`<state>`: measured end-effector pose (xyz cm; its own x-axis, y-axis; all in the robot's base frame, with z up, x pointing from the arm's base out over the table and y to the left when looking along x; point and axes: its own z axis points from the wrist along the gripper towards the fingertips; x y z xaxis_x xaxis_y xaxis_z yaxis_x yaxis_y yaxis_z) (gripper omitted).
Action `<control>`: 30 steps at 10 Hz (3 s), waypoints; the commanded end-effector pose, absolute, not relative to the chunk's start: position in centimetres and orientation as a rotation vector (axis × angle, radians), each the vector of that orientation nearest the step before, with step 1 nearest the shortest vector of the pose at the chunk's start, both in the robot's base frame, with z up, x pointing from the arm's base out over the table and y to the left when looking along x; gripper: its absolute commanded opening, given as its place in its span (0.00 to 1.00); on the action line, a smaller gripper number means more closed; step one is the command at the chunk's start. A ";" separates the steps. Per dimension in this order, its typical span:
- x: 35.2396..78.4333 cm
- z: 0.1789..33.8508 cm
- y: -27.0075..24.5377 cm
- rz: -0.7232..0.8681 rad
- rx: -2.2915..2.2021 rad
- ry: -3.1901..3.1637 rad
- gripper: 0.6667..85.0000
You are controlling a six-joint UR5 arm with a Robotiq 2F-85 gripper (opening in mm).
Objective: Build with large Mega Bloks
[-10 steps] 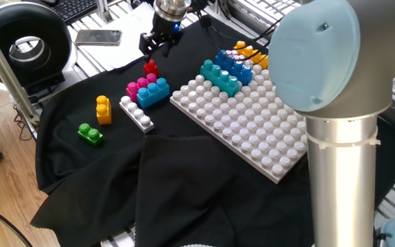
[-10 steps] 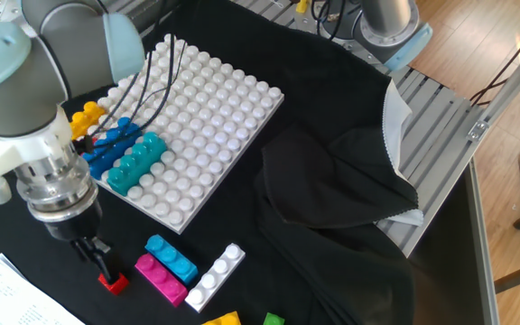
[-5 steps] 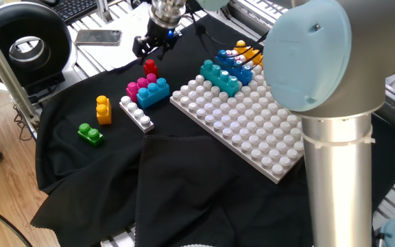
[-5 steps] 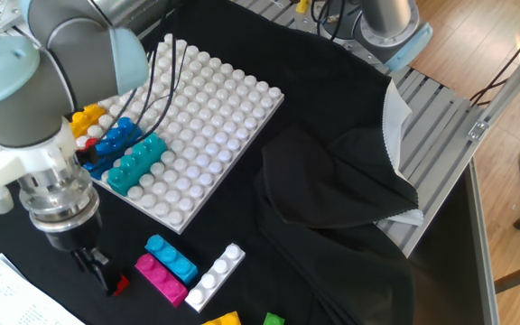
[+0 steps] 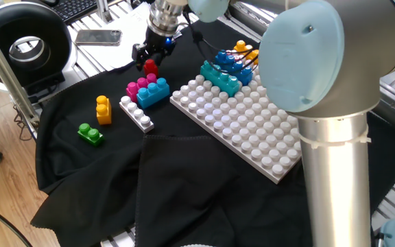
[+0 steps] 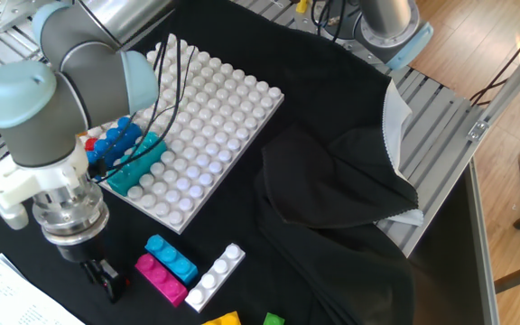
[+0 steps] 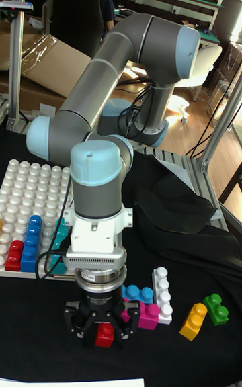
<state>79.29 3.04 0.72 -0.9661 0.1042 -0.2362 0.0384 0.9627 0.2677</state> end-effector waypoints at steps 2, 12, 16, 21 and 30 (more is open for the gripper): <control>78.9 0.8 3.8 0.434 0.171 2.873 0.36; 71.3 3.2 -2.7 0.097 0.005 3.101 0.04; 66.7 4.1 -2.0 0.172 0.017 3.121 0.03; 64.2 4.7 -2.2 0.182 0.038 3.124 0.01; 64.5 7.1 -4.7 0.106 0.005 3.169 0.02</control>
<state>64.22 -4.65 5.01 -0.9997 -0.0225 0.0079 -0.0220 0.9981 0.0578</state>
